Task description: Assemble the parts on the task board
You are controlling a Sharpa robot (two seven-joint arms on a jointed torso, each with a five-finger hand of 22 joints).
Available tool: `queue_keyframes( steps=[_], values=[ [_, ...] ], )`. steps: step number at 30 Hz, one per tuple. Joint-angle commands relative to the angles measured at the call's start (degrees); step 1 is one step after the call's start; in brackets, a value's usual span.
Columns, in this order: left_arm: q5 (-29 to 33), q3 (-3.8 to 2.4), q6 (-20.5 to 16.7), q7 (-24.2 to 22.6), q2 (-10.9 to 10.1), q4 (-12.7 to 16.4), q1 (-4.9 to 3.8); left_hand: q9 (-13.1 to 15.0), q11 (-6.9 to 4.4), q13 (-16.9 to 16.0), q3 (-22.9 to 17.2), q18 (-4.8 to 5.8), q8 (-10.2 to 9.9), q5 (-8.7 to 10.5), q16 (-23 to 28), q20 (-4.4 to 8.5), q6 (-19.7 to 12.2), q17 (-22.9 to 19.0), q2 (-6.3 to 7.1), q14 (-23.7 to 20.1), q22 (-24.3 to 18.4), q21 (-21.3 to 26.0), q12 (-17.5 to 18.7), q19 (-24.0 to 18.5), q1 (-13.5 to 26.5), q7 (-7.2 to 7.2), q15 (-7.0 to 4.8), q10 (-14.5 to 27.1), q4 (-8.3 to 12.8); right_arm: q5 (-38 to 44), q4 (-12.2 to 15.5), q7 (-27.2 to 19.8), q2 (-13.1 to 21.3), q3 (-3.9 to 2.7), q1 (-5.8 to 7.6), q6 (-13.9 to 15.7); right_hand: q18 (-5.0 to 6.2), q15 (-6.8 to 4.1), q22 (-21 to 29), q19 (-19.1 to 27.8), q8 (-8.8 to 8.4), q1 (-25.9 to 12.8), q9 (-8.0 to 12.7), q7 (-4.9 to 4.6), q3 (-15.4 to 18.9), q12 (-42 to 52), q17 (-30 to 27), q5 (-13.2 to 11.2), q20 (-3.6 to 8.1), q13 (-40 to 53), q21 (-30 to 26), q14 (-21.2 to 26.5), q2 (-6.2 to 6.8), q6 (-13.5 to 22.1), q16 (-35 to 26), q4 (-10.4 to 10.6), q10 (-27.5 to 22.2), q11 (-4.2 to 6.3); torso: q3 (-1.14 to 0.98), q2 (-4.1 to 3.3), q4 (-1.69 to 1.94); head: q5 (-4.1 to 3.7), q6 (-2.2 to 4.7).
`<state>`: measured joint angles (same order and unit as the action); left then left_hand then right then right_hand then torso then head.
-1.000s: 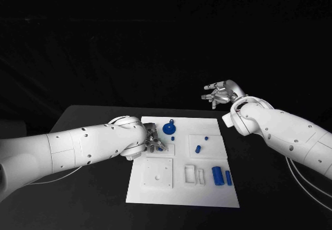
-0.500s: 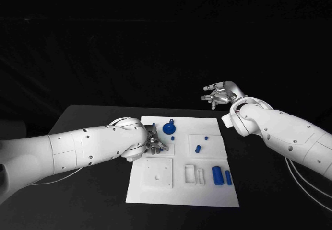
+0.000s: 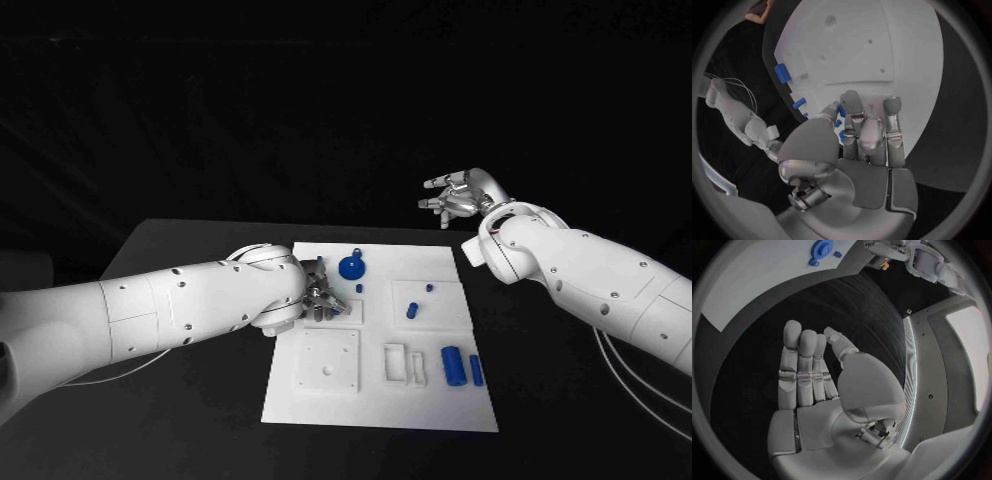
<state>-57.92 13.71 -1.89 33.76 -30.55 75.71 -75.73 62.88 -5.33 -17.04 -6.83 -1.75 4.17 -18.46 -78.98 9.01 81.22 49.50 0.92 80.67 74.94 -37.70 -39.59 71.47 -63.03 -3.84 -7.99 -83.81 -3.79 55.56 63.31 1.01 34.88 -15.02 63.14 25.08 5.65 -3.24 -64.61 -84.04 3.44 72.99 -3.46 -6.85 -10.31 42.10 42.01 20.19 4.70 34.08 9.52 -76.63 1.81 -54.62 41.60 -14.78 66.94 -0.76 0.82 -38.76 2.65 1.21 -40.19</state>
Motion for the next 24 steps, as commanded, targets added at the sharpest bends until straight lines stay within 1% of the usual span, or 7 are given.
queue_keyframes(
  steps=[1, 3, 6, 8, 10, 13, 24],
  values=[
    [0.41, 0.07, 1.12, -0.68, 0.12, 0.09, 0.17, 0.08, -0.19, 0.09, 0.04, 1.02, -0.1, 0.57, 0.11, 0.01, -0.11, -0.07, 0.49, 0.32, 0.98, 0.04, -0.17, 0.37, -0.01, -0.13, -0.07, -2.99, -0.52, 0.5, 0.08, -0.32, 0.02, 0.0, -0.04, -0.61, 1.01, 0.06, -0.06, -1.35, 0.03, -0.64, -0.06, -0.57, -0.25, 0.12, -0.06, 0.26, -0.42, -0.05, -0.33, 0.28, 0.09, -0.72, -0.05, -0.01, -0.71, 0.27, 0.04, 0.0, 0.01, -0.05, 0.04],
    [0.34, 0.06, 1.01, -0.69, 0.04, 0.05, 0.17, 0.12, -0.19, 0.1, 0.14, 1.01, -0.09, 1.78, 0.12, 0.02, -0.02, -0.08, 0.68, 0.31, 0.98, 0.06, -0.18, 0.38, -0.08, -0.14, -0.08, -2.99, -0.96, 0.5, 0.08, -0.32, 0.04, 0.0, -0.05, -0.6, 1.01, 0.06, -0.06, -1.35, 0.03, -0.64, -0.06, -0.57, -0.25, 0.12, -0.06, 0.26, -0.42, -0.05, -0.33, 0.28, 0.09, -0.72, -0.05, -0.01, -0.71, 0.27, 0.04, -0.02, -0.02, -0.07, 0.02],
    [0.28, 0.06, 0.87, -0.71, -0.09, 0.06, 0.17, 0.19, -0.18, 0.1, 0.3, 1.0, -0.05, 6.74, 0.1, 0.02, 0.28, -0.05, 1.66, 0.33, 0.98, 0.06, -0.21, 0.42, 0.37, -0.14, -0.08, -2.99, -2.29, 0.5, 0.07, -0.33, 0.08, 0.0, -0.09, -0.57, 1.01, 0.07, -0.07, -1.39, 0.02, -0.69, -0.05, -0.57, -0.21, 0.13, -0.07, 0.25, -0.43, -0.05, -0.41, 0.28, 0.13, -0.59, -0.07, 0.1, -0.72, 0.27, 0.06, -0.02, -0.03, -0.11, 0.04],
    [0.19, 0.06, 0.77, -0.71, -0.16, 0.1, 0.17, 0.17, -0.18, 0.11, -1.17, 0.99, -0.06, 11.91, 0.09, 0.03, 0.69, -0.04, 4.01, 0.34, 0.97, 0.09, -0.23, 0.43, 0.67, -0.15, -0.09, -3.0, -5.11, 0.5, 0.07, -0.34, 0.1, 0.0, -0.12, -0.55, 1.01, 0.07, -0.07, -1.39, 0.02, -0.69, -0.05, -0.57, -0.21, 0.13, -0.07, 0.25, -0.43, -0.05, -0.41, 0.28, 0.13, -0.59, -0.07, 0.1, -0.72, 0.27, 0.07, -0.01, -0.01, -0.17, 0.05],
    [0.09, 0.04, 0.65, -0.75, -0.24, 0.17, 0.17, 0.11, -0.17, 0.13, -2.77, 1.0, -0.09, 14.77, 0.08, 0.04, 1.05, -0.02, 6.81, 0.35, 0.98, 0.11, -0.23, 0.46, 0.11, -0.15, -0.1, -2.99, -9.11, 0.5, 0.07, -0.34, 0.11, 0.0, -0.15, -0.53, 1.01, 0.07, -0.07, -1.39, 0.02, -0.69, -0.05, -0.57, -0.21, 0.13, -0.07, 0.25, -0.43, -0.05, -0.41, 0.28, 0.13, -0.59, -0.07, 0.1, -0.72, 0.27, 0.02, -0.01, 0.02, -0.18, 0.07],
    [0.01, 0.02, 0.48, -0.81, -0.36, 0.32, 0.17, 0.04, -0.2, 0.22, -2.04, 1.05, -0.13, 15.56, 0.1, 0.17, 1.24, -0.04, 9.01, 0.29, 0.99, 0.11, -0.24, 0.46, -0.37, -0.09, -0.2, -3.0, -12.56, 0.51, 0.07, -0.33, 0.12, 0.0, -0.18, -0.45, 1.01, 0.07, -0.07, -1.39, 0.02, -0.69, -0.05, -0.57, -0.21, 0.13, -0.07, 0.25, -0.43, -0.05, -0.41, 0.28, 0.13, -0.59, -0.07, 0.1, -0.72, 0.27, 0.02, 0.01, 0.03, -0.22, 0.12],
    [-0.12, -0.6, -0.8, -1.04, -1.42, 1.45, 0.15, -0.4, -0.28, 0.77, -0.37, 1.38, -0.26, 15.67, 0.29, 0.57, 1.2, -0.16, 10.34, 0.2, 0.96, 0.14, -0.09, 0.45, 1.49, -0.11, -0.45, -3.01, -12.9, 0.51, 0.02, -0.45, 0.16, 0.0, -0.3, -0.44, 1.0, 0.1, -0.02, -1.38, 0.01, -0.77, -0.04, -0.59, 0.15, 0.09, -0.12, 0.54, -0.47, -0.1, -0.56, 0.33, 0.33, -0.17, -0.14, 0.27, -0.74, 0.25, 0.02, 0.03, 0.04, -0.22, 0.26]
  ],
)
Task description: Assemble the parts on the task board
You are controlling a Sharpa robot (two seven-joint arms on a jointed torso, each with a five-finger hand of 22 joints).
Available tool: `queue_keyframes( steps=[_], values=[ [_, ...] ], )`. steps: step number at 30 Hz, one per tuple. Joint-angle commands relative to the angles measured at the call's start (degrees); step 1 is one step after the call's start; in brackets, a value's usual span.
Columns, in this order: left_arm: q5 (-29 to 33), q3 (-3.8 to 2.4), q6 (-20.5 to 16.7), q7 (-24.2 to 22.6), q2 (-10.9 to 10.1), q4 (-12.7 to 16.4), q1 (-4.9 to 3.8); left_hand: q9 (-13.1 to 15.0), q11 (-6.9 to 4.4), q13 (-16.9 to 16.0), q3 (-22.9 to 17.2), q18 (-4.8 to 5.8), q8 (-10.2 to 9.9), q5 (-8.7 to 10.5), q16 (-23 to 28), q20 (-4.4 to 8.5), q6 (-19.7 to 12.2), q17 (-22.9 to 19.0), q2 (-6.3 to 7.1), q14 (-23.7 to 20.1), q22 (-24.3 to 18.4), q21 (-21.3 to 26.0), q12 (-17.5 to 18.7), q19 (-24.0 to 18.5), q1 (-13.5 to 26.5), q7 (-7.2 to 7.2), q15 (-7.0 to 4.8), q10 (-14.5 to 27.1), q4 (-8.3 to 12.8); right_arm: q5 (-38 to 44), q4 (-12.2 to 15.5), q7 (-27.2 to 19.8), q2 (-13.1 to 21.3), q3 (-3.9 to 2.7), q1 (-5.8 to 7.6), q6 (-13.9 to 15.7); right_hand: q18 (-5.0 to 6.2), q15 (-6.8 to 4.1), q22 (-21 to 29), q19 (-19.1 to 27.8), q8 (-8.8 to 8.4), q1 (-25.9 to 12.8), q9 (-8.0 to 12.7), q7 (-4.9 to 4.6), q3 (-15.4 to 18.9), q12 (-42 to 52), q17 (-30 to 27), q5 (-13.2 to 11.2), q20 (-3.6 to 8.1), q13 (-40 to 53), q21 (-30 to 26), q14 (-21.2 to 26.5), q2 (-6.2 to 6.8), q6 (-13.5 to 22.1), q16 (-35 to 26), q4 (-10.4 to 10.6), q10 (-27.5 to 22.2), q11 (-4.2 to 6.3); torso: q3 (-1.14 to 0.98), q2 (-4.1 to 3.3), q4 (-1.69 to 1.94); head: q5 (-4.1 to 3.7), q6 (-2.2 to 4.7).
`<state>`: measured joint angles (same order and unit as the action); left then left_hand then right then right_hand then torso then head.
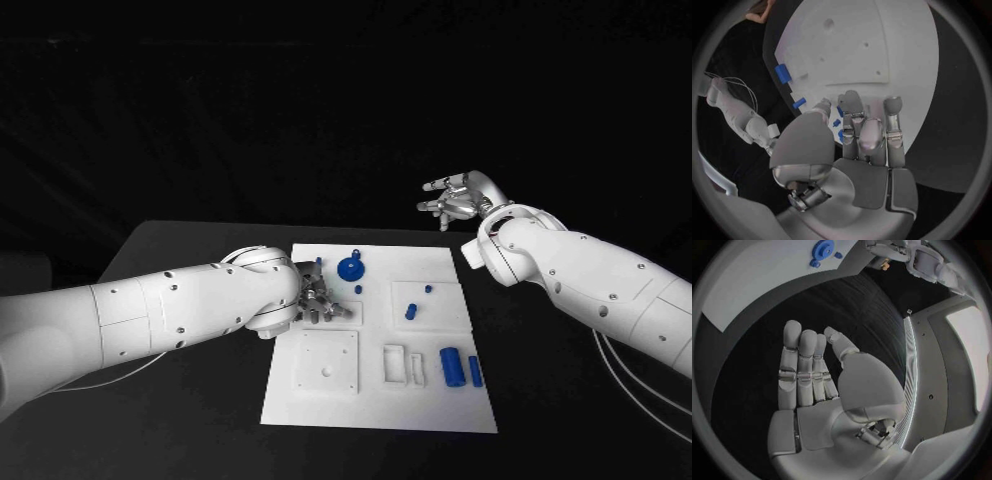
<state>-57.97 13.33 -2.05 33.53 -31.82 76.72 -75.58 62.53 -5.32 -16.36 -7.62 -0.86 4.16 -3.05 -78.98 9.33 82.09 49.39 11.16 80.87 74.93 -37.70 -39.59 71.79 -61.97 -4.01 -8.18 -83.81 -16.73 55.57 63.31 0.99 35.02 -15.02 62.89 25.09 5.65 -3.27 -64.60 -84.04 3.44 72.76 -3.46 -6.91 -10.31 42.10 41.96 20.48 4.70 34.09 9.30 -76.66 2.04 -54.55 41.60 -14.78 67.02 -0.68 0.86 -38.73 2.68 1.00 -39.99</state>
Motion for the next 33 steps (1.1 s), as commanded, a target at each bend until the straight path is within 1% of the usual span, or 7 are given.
queue_keyframes(
  steps=[1, 12, 20, 25, 30, 31, 33],
  values=[
    [-0.1, -0.48, -0.68, -0.81, -0.23, 0.53, -0.01, -0.05, -0.28, 0.09, 0.41, 0.49, -0.24, 0.26, 0.28, 0.25, 0.33, -0.05, 0.1, 0.01, 0.97, 0.14, -0.09, 0.13, 0.43, 0.06, -0.25, -3.01, 0.04, 0.5, 0.01, -0.43, 0.03, -0.01, -0.06, -0.45, 1.0, 0.13, -0.02, -1.38, 0.01, -0.56, -0.04, -0.53, 0.19, 0.08, -0.07, 0.29, -0.47, -0.11, -0.35, 0.36, 0.11, -0.2, -0.14, 0.3, -0.82, 0.16, -0.02, -0.01, 0.0, 0.0, 0.07],
    [-0.47, -4.35, 0.75, -0.22, -1.63, 2.13, -0.65, -0.43, -0.24, 0.57, 0.59, 0.61, -0.25, 0.26, 0.6, 0.29, 0.08, -0.37, 0.21, -0.18, 0.98, 0.25, 0.03, 0.01, 0.19, 0.14, -0.25, -3.0, 0.06, 0.21, -0.11, -0.57, 0.18, 0.0, -0.14, -0.43, 0.95, 0.15, 0.79, -1.65, 0.01, -1.15, -0.04, -0.46, 2.23, -0.15, -0.46, 3.73, -0.5, -0.37, -0.95, 0.26, 0.38, 0.17, -0.59, 1.54, -0.76, 0.19, -0.09, 0.01, -0.06, -0.03, 0.21],
    [0.59, -5.49, 1.1, -0.04, -1.83, 0.5, -3.06, -3.28, 0.35, 1.51, -0.6, 0.43, -0.61, 0.12, 2.98, -0.09, -2.66, -4.06, -0.83, -1.63, 0.6, 1.32, 2.37, -0.73, -2.19, 1.09, 0.13, -2.99, 0.38, -0.15, -0.27, -0.78, 0.27, 0.0, -0.17, -0.23, 0.92, 0.15, 1.2, -1.75, 0.01, -1.25, -0.04, -0.43, 3.26, -0.18, -0.55, 4.89, -0.5, -0.42, -1.08, 0.21, 0.34, 0.21, -0.68, 2.21, -0.75, 0.2, -0.07, -0.02, -0.08, 0.13, 0.77],
    [2.83, -5.7, 0.93, -0.42, -0.6, -4.2, -4.81, -23.72, 1.71, -0.07, -0.43, -0.31, 0.03, -3.21, 6.77, -1.03, -8.04, -11.01, -3.66, -4.55, 0.14, 4.62, 8.09, -0.89, -4.16, 3.32, 0.9, -2.88, 3.32, -0.41, -0.31, -0.89, 0.4, 0.0, -0.18, -0.15, 0.9, 0.13, 1.25, -1.77, 0.01, -1.36, -0.04, -0.42, 3.35, -0.21, -0.56, 5.69, -0.48, -0.45, -1.04, 0.19, 0.43, 0.18, -0.67, 2.35, -0.73, 0.22, -0.11, -0.1, -0.18, 0.44, 1.31],
    [4.22, -5.75, 1.97, -0.85, 1.0, -8.92, -5.64, -27.12, 2.06, -3.84, -0.19, -0.53, -0.24, -3.99, 6.94, -1.46, -10.49, -13.44, -3.98, -5.65, 0.84, 6.11, 12.33, -0.89, -4.0, 4.15, 1.37, -2.54, 4.4, -0.49, -0.15, -0.93, 0.57, 0.0, -0.18, -0.06, 0.9, 0.12, 1.3, -1.79, 0.02, -1.4, -0.05, -0.42, 3.37, -0.24, -0.57, 6.11, -0.46, -0.48, -1.0, 0.18, 0.48, 0.14, -0.67, 2.44, -0.71, 0.23, -0.01, -0.27, -0.35, 0.55, 1.96],
    [4.5, -5.75, 2.24, -0.98, 1.38, -9.94, -5.79, -30.17, 2.37, -4.01, -0.17, -0.59, -0.36, -4.22, 6.56, -1.65, -16.61, -12.91, -4.11, -5.58, 0.89, 6.21, 12.65, -0.9, -3.78, 5.69, 1.71, -2.52, 4.32, -0.51, -0.11, -0.93, 0.61, 0.0, -0.18, -0.04, 0.9, 0.12, 1.3, -1.79, 0.02, -1.4, -0.05, -0.42, 3.37, -0.24, -0.57, 6.11, -0.46, -0.48, -1.0, 0.18, 0.48, 0.14, -0.67, 2.44, -0.71, 0.23, 0.01, -0.34, -0.42, 0.59, 2.04],
    [4.88, -5.76, 2.8, -1.16, 2.1, -11.89, -6.02, -37.71, 2.77, -4.03, 0.11, -1.14, -0.38, -5.36, 6.14, -2.11, -15.57, -13.09, -4.13, -5.9, 1.0, 6.45, 12.63, -0.86, -3.7, 6.02, 1.96, -2.58, 5.03, -0.52, 0.0, -0.94, 0.67, 0.0, -0.18, -0.01, 0.9, 0.12, 1.31, -1.79, 0.01, -1.43, -0.04, -0.41, 3.39, -0.23, -0.58, 6.3, -0.46, -0.48, -0.99, 0.19, 0.52, 0.19, -0.69, 2.47, -0.68, 0.24, 0.0, -0.41, -0.53, 0.67, 2.2]
  ],
)
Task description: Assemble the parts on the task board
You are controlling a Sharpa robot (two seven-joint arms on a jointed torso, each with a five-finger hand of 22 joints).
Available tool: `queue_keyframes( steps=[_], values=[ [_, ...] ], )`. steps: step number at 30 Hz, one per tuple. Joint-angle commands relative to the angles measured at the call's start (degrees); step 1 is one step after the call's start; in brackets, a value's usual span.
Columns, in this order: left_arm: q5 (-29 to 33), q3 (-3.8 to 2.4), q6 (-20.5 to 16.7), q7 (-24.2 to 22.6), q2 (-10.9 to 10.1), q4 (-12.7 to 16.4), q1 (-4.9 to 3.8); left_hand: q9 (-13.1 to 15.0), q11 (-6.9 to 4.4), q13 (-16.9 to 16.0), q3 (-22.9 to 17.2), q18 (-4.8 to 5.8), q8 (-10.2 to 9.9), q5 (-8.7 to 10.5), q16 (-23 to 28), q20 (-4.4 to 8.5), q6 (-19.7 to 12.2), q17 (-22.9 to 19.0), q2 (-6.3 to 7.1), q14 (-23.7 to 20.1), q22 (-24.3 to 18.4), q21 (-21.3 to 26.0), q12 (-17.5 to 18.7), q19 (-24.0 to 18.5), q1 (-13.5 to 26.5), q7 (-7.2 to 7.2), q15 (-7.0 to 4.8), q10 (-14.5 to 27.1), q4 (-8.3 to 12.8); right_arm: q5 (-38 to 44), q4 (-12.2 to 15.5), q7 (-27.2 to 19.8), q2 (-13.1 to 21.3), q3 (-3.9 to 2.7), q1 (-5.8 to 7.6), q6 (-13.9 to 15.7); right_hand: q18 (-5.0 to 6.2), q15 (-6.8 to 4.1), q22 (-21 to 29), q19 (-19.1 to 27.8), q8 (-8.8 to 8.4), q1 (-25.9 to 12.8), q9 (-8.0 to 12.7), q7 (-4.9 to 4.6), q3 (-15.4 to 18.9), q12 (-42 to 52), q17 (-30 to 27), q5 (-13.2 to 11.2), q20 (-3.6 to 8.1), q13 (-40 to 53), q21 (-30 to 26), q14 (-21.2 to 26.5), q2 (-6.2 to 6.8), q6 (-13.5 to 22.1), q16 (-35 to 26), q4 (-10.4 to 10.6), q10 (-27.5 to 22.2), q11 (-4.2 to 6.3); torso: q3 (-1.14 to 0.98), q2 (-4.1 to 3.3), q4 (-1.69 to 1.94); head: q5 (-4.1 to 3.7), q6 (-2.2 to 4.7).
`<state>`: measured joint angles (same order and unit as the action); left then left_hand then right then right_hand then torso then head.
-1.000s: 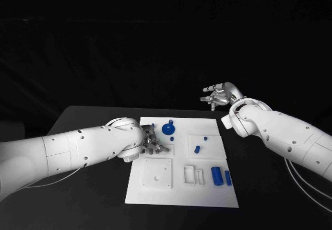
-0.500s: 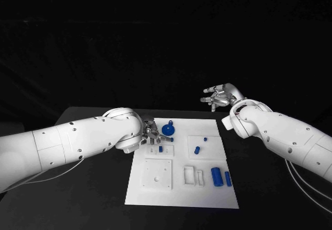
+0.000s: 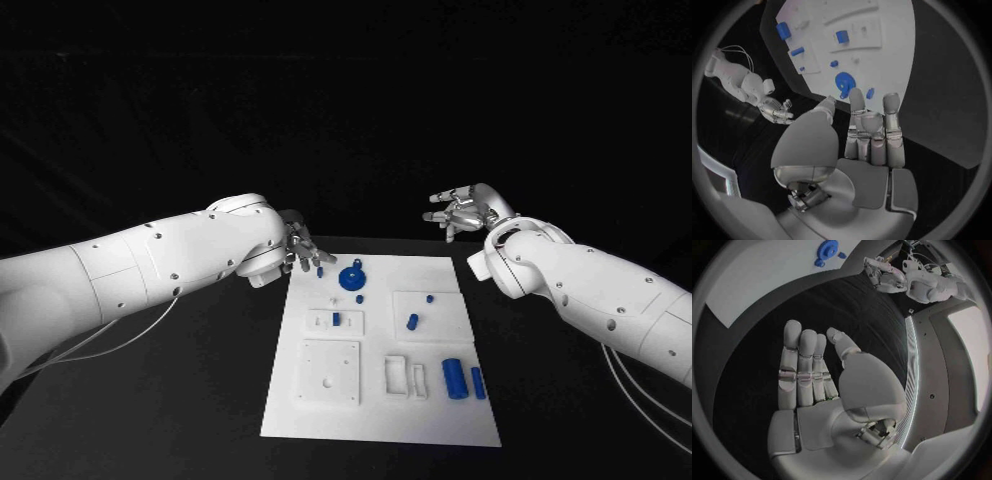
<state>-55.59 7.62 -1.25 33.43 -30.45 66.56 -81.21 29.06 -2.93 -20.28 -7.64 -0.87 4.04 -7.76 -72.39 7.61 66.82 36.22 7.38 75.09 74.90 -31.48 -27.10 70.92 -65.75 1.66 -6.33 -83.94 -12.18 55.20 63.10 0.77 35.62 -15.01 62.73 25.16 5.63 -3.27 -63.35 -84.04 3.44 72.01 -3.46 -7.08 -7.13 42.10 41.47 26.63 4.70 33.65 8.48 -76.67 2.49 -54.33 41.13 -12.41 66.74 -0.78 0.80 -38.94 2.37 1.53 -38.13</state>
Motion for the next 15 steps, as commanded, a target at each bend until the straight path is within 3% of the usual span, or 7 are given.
queue_keyframes(
  steps=[1, 3, 6, 8, 10, 15],
  values=[
    [2.58, -0.06, 2.28, -1.15, 1.1, -2.7, -0.52, -4.66, 0.33, -0.12, 0.17, -1.13, -0.12, -0.65, -0.49, -0.39, 0.09, 0.09, -0.35, -0.15, 1.04, 0.24, 0.13, 0.01, 0.16, 0.28, 0.14, -2.46, 0.46, -0.16, 0.28, -0.72, 0.1, -0.01, -0.02, -0.06, 0.92, 0.12, 0.08, -1.79, 0.01, -0.67, -0.04, -0.25, 0.18, -0.25, -0.1, 0.28, -0.46, -0.06, -0.15, 0.19, 0.07, -0.03, -0.22, 0.12, -0.4, 0.34, 0.08, -0.26, -0.3, 0.21, 0.42],
    [2.48, -0.06, 2.99, -1.27, 1.81, -4.48, -0.69, -7.75, 0.43, -0.14, 0.22, -1.15, -0.11, -1.12, -0.72, -0.4, 0.0, -0.13, -0.38, -0.22, 1.08, 0.26, 0.1, 0.08, 0.23, 0.5, 0.16, -2.44, 0.73, -0.17, 0.43, -0.72, 0.18, -0.01, -0.02, -0.02, 0.92, 0.11, 0.09, -1.79, 0.01, -0.68, -0.04, -0.24, 0.18, -0.25, -0.1, 0.41, -0.46, -0.06, -0.14, 0.17, 0.11, -0.02, -0.21, 0.14, -0.37, 0.35, 0.07, -0.42, -0.43, 0.33, 0.52],
    [2.13, -0.06, 4.28, -1.36, 3.07, -7.31, -0.85, -9.27, 0.46, -0.23, 0.28, -1.24, 0.0, -0.99, -1.02, -0.47, -0.31, -0.11, -0.12, -0.22, 1.1, 0.19, 0.09, 0.1, 0.58, 0.62, 0.22, -2.43, 0.52, -0.18, 0.66, -0.72, 0.28, -0.01, -0.02, 0.08, 0.92, 0.11, 0.11, -1.78, 0.01, -0.69, -0.04, -0.25, 0.17, -0.27, -0.11, 0.57, -0.46, -0.08, -0.12, 0.18, 0.15, 0.01, -0.22, 0.16, -0.39, 0.34, 0.11, -0.66, -0.6, 0.45, 0.83],
    [1.93, -0.05, 5.14, -1.28, 3.73, -8.67, -0.89, -9.53, 0.49, -0.27, 0.53, -1.27, -0.03, -0.31, -1.08, -0.49, -0.6, -0.12, 0.61, -0.25, 1.1, 0.15, 0.05, 0.1, 1.07, 0.67, 0.25, -2.43, 0.18, -0.18, 0.8, -0.73, 0.33, -0.01, -0.02, 0.13, 0.92, 0.11, 0.12, -1.79, 0.01, -0.69, -0.03, -0.25, 0.14, -0.29, -0.11, 0.67, -0.45, -0.09, -0.11, 0.17, 0.16, 0.06, -0.23, 0.18, -0.39, 0.35, 0.2, -0.84, -0.77, 0.44, 1.04],
    [1.76, -0.03, 6.07, -1.07, 4.53, -10.2, -0.91, -9.77, 0.51, -0.32, 0.26, -1.31, 0.08, 1.82, -1.16, -0.52, -0.72, -0.17, 1.25, -0.27, 1.09, 0.11, 0.03, 0.1, 1.54, 0.7, 0.26, -2.41, -0.82, -0.18, 0.99, -0.74, 0.39, -0.01, -0.02, 0.17, 0.91, 0.11, 0.13, -1.79, 0.02, -0.7, -0.04, -0.25, 0.12, -0.31, -0.12, 0.8, -0.45, -0.11, -0.08, 0.17, 0.19, 0.04, -0.23, 0.2, -0.38, 0.35, 0.3, -1.03, -0.94, 0.46, 1.3],
    [1.05, 0.23, 8.19, -0.52, 6.34, -13.78, -0.62, -10.02, 0.55, -0.4, -0.1, -1.34, 0.11, 1.9, -1.19, -0.53, -0.83, -0.44, 1.02, -0.37, 1.1, 0.01, 0.01, 0.11, 1.71, 0.72, 0.28, -2.34, -1.82, -0.18, 1.43, -0.8, 0.55, -0.01, -0.02, 0.25, 0.91, 0.11, 0.17, -1.78, 0.0, -0.75, -0.03, -0.25, 0.07, -0.33, -0.13, 1.04, -0.45, -0.13, -0.06, 0.15, 0.25, 0.15, -0.24, 0.27, -0.35, 0.35, 0.43, -1.44, -1.3, 0.75, 1.51]
  ],
)
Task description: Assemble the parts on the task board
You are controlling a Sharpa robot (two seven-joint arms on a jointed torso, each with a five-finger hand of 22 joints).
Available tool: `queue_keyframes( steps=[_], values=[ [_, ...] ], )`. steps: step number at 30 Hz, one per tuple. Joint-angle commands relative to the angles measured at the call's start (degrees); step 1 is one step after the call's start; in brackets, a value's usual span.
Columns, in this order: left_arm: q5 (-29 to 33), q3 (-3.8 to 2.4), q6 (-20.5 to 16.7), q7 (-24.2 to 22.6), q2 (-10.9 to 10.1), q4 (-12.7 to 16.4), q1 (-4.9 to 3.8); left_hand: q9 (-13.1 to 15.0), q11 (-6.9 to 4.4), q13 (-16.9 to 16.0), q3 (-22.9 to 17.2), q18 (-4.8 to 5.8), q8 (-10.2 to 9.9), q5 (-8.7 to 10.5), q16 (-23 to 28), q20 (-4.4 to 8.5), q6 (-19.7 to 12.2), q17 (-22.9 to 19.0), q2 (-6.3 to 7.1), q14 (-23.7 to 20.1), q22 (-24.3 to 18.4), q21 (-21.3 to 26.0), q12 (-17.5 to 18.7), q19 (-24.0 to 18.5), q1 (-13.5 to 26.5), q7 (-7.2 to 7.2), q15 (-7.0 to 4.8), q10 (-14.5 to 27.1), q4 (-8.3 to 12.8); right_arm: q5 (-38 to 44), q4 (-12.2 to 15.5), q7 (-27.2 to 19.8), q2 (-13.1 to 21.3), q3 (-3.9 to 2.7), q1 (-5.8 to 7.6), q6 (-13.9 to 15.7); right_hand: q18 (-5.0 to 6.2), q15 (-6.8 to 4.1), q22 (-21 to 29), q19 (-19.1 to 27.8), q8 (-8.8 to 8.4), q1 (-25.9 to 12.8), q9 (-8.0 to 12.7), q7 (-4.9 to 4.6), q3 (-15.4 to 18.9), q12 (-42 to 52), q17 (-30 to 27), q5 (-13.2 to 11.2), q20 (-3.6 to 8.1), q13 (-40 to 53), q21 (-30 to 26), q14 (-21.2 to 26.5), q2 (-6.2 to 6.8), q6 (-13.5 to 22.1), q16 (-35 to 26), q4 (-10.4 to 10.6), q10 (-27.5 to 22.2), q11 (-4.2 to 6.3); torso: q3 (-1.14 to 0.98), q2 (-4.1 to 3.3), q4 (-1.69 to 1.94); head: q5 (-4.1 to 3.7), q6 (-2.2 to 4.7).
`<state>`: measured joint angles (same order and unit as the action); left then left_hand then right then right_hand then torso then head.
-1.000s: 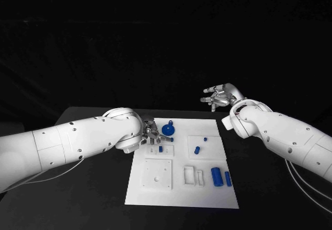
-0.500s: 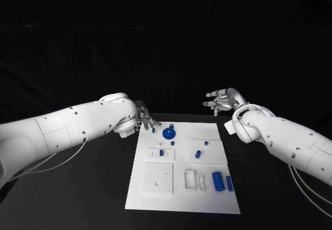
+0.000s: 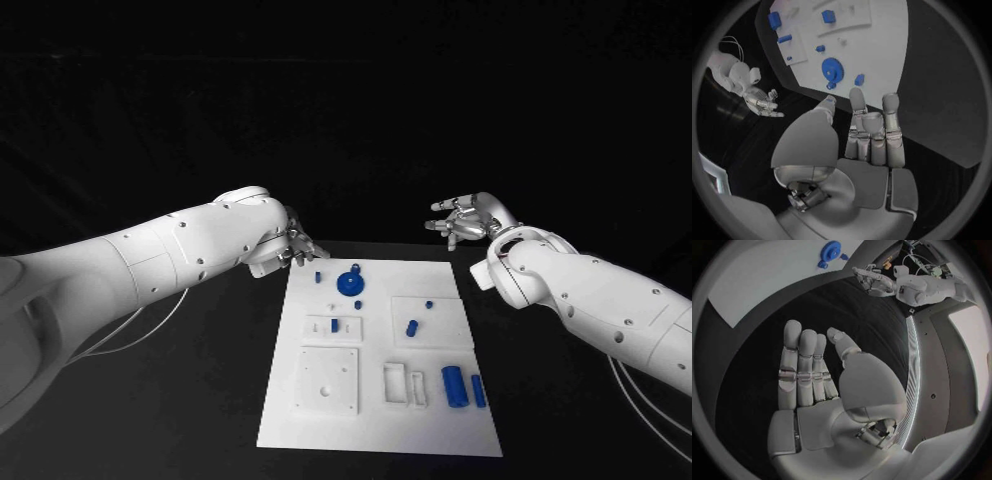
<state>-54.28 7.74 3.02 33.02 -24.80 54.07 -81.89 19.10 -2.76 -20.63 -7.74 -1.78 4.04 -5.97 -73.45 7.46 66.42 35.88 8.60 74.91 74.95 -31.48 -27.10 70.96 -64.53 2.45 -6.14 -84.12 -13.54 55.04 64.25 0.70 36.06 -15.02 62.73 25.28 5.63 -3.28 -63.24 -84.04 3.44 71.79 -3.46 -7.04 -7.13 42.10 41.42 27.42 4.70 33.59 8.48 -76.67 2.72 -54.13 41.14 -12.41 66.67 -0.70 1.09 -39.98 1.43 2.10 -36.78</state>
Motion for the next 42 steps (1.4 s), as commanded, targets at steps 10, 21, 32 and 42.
queue_keyframes(
  steps=[10, 21, 32, 42],
  values=[
    [-1.14, 1.24, 6.4, 0.01, 2.76, -5.15, 0.52, -0.33, 0.52, -0.15, 0.04, -0.45, 0.15, -1.13, -0.19, -0.52, -0.83, -0.83, -1.61, -0.76, 1.04, 0.08, 0.5, -0.26, 0.55, 0.08, 0.23, -2.08, 0.82, -0.01, 0.73, -0.71, 0.46, -0.01, -0.02, 0.27, 0.92, 0.1, 0.09, -1.79, 0.01, -0.56, -0.03, -0.28, 0.04, -0.33, -0.09, 0.47, -0.44, -0.07, -0.03, 0.15, 0.1, -0.04, -0.24, 0.31, -0.27, 0.28, 0.33, -0.94, -0.63, 0.34, 0.27],
    [-0.66, 1.41, 7.14, -0.77, 3.76, -7.35, 1.07, -0.19, 0.46, -0.41, 0.52, -0.39, 0.23, -5.98, -0.6, -0.47, -0.21, -0.91, -2.67, -0.93, 1.06, -0.06, 0.49, -0.37, 0.61, -0.09, 0.17, -2.11, 2.28, 0.01, 0.93, -0.65, 0.51, -0.02, -0.02, 0.33, 0.92, 0.1, 0.09, -1.79, 0.01, -0.56, -0.03, -0.28, 0.04, -0.33, -0.09, 0.47, -0.44, -0.07, -0.03, 0.15, 0.1, -0.04, -0.24, 0.31, -0.27, 0.28, 0.28, -0.99, -0.68, 0.35, 0.05],
    [0.78, 1.4, 7.2, -1.55, 3.67, -7.49, 1.27, -0.07, 0.24, -0.38, 1.34, -0.26, 0.25, -11.3, -1.27, -0.3, 0.44, -0.05, -4.55, -0.55, 1.08, -0.34, 0.06, -0.36, 0.11, -0.41, -0.01, -2.24, 4.62, 0.37, 0.31, -0.21, 0.14, -0.02, -0.02, 0.19, 0.92, 0.09, 0.18, -1.74, 0.01, -0.31, -0.04, -0.29, -0.36, -0.38, -0.12, 0.28, -0.43, -0.12, 0.1, 0.14, 0.14, -0.21, -0.25, 0.23, -0.24, 0.29, 0.25, -1.0, -0.62, 0.22, -0.07],
    [1.38, 1.4, 8.34, -2.38, 3.76, -7.75, 1.31, -0.48, 0.14, 0.8, 2.64, -0.11, 0.14, -11.52, -1.59, -0.4, 0.83, 0.6, -7.86, -0.47, 1.04, -0.53, -0.52, -0.69, -1.25, -0.67, 0.1, -2.3, 9.82, 0.41, 0.03, -0.1, -0.22, -0.02, -0.02, 0.03, 0.92, 0.08, 0.19, -1.72, 0.0, -0.25, -0.03, -0.3, -0.72, -0.4, -0.11, 0.21, -0.41, -0.12, 0.16, 0.15, 0.17, -0.18, -0.25, -0.03, -0.24, 0.29, 0.35, -0.98, -0.62, 0.17, -0.01]
  ],
)
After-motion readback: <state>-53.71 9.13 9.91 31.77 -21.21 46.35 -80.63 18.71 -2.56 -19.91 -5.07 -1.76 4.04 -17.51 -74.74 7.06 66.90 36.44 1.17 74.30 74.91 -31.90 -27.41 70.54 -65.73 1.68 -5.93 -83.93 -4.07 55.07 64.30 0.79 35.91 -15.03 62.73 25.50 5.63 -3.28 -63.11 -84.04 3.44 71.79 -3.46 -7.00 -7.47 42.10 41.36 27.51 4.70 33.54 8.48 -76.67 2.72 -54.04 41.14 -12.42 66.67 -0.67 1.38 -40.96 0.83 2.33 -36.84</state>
